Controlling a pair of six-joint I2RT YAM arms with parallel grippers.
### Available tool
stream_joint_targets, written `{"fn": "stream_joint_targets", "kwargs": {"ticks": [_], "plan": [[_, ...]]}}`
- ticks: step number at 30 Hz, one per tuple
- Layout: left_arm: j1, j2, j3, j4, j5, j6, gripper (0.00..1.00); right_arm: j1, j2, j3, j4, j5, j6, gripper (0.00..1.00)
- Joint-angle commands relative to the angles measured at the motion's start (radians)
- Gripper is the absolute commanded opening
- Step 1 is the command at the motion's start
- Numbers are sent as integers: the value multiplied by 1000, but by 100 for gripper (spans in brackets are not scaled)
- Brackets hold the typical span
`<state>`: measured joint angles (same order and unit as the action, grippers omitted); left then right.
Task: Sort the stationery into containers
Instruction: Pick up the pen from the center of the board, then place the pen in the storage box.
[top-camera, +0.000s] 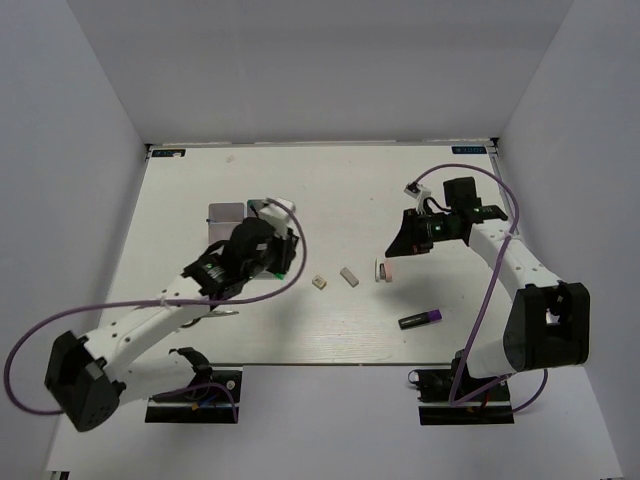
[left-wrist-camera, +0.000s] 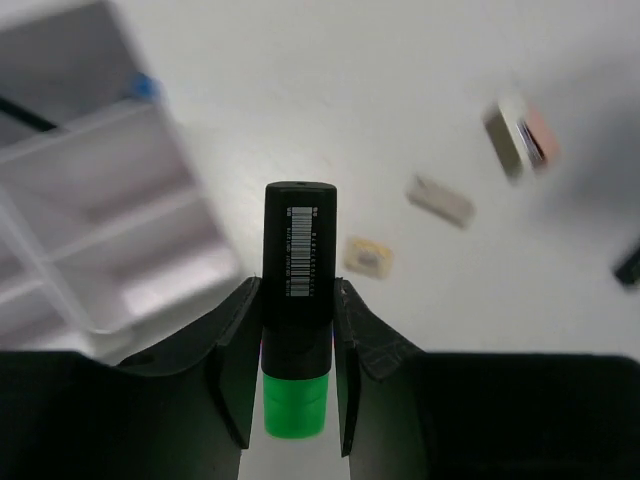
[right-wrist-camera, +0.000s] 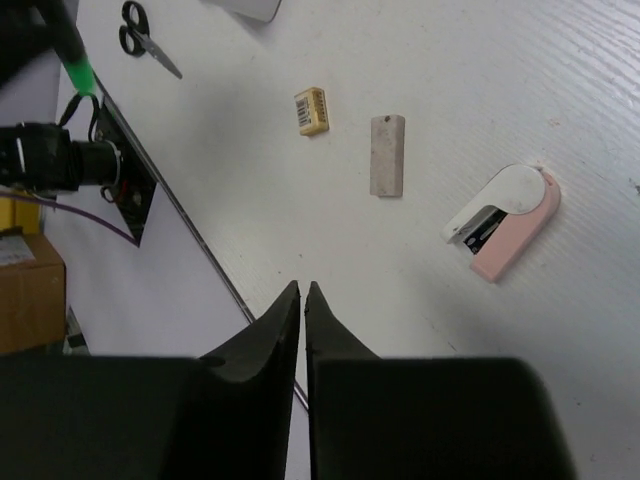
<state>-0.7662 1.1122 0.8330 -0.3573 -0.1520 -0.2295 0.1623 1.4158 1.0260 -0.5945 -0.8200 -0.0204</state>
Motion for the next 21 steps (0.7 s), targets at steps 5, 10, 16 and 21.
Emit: {"fn": "stream_joint_targets", "kwargs": {"ticks": [5,10,16,21], "plan": [[232,-135,-142,271,-257,39,1,-4,-29,-24,15,-119,-75,4],[335,-104,-192,472,-235,81,1,-6,-25,-46,32,-217,-137,6],[413,-52,-215,563,-172,87,1,-10,-11,-63,7,-381,-282,6],[475,-14,-274,672,-103,104,1,-14,15,-46,-79,-478,-455,5]]}}
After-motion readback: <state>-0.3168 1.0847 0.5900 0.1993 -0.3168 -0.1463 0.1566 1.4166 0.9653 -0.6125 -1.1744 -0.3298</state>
